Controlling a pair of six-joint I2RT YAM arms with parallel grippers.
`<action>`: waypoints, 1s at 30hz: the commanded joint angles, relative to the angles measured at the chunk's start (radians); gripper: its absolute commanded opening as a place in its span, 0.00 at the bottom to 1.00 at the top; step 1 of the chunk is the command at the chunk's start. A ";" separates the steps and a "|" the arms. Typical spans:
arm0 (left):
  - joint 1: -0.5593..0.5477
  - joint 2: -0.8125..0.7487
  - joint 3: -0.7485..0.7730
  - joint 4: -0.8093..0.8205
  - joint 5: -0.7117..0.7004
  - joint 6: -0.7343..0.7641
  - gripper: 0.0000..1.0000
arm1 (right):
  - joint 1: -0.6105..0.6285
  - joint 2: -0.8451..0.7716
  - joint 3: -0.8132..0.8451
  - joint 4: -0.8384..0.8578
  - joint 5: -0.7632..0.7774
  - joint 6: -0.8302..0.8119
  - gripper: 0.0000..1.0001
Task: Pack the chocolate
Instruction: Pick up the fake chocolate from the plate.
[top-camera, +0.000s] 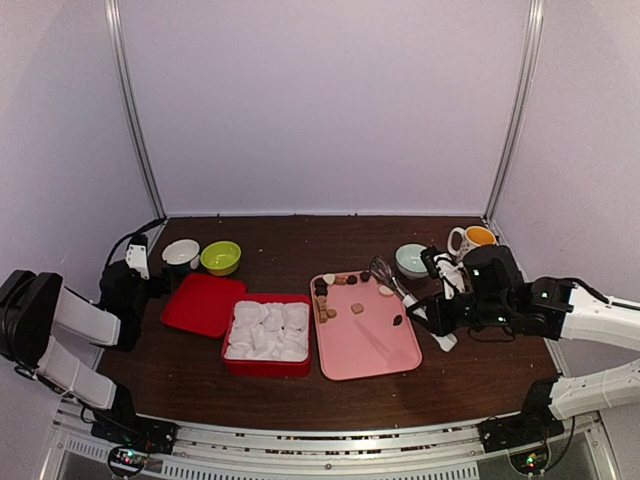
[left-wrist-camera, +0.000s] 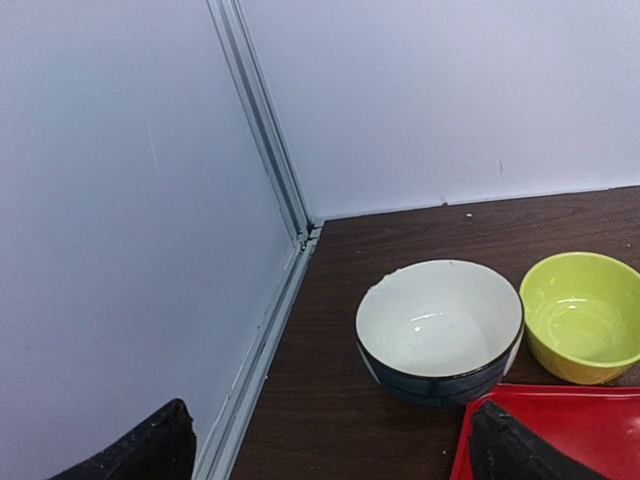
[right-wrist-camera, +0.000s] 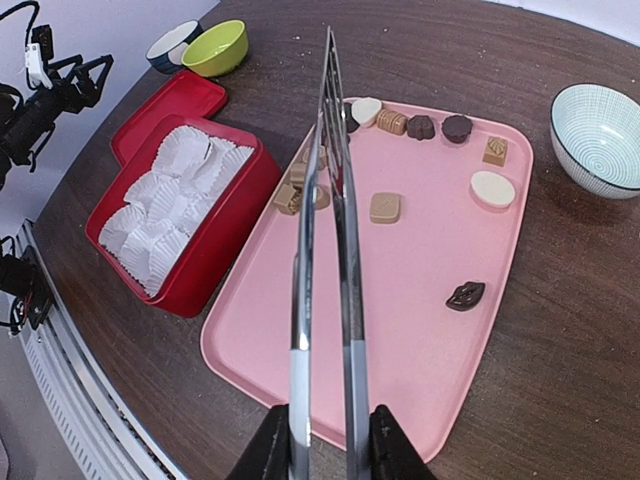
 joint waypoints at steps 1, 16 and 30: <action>0.007 0.008 0.020 0.046 -0.002 -0.011 0.98 | -0.008 -0.010 -0.032 -0.008 -0.042 0.020 0.21; 0.008 0.008 0.020 0.047 -0.001 -0.011 0.98 | 0.046 0.276 0.147 -0.060 0.016 0.033 0.27; 0.007 0.008 0.020 0.047 -0.001 -0.011 0.98 | 0.171 0.502 0.321 -0.152 0.063 0.050 0.33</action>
